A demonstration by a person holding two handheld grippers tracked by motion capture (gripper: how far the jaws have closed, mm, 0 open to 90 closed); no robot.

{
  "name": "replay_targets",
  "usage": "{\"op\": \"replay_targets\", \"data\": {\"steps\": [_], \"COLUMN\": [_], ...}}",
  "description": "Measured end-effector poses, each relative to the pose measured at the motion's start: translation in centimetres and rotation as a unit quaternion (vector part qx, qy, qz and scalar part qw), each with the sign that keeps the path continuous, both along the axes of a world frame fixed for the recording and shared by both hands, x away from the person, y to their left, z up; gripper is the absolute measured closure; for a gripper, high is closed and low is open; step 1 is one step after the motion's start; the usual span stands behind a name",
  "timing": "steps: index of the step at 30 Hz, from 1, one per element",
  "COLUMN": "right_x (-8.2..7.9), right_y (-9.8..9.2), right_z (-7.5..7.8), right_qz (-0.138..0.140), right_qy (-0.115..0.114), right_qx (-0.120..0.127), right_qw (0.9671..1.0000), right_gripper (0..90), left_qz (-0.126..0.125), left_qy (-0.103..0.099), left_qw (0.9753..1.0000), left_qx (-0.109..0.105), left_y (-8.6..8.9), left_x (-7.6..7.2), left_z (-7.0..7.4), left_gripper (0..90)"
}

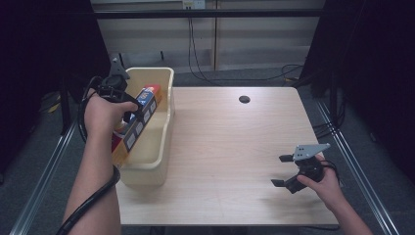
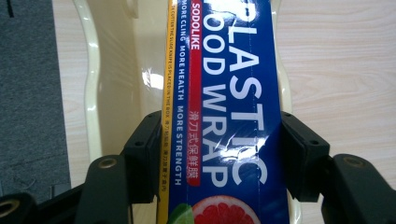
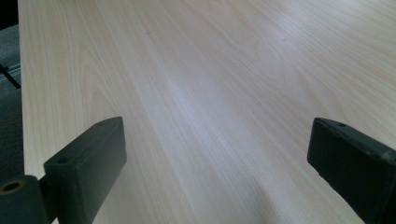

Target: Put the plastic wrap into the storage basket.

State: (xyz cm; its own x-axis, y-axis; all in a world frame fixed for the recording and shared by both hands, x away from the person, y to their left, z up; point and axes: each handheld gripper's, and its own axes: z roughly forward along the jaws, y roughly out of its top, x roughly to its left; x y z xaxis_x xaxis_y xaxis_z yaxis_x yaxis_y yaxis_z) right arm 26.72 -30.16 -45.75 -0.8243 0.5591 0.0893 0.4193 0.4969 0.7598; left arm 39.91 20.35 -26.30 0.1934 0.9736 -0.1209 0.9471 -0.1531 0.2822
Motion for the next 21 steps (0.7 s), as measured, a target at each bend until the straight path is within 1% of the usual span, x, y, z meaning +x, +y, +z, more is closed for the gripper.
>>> {"op": "replay_targets", "data": {"steps": [9,14,18,21], "right_x": [0.0,0.0,0.0,0.0], "right_y": [0.0,0.1,0.0,0.0], "right_z": [0.0,0.0,0.1,0.1], "right_qz": [0.001,0.001,0.0,0.001], "right_qy": [0.0,-0.001,0.0,0.0], "right_qx": [0.0,-0.002,0.0,0.0], "right_qw": [1.0,1.0,1.0,1.0], "right_gripper": [4.4,4.4,4.4,4.4], "left_qz": [0.008,0.008,0.012,0.012], "left_qy": [0.004,0.008,0.015,0.015], "left_qw": [1.0,0.9999,0.9998,0.9998], "left_qx": [-0.002,-0.002,-0.006,-0.004], "left_y": [0.1,0.2,0.2,0.2], "left_x": [0.0,0.1,0.0,0.0], "left_z": [-1.0,-1.5,-1.9,-2.0], "left_gripper": [40.6,40.5,40.5,40.5]}}
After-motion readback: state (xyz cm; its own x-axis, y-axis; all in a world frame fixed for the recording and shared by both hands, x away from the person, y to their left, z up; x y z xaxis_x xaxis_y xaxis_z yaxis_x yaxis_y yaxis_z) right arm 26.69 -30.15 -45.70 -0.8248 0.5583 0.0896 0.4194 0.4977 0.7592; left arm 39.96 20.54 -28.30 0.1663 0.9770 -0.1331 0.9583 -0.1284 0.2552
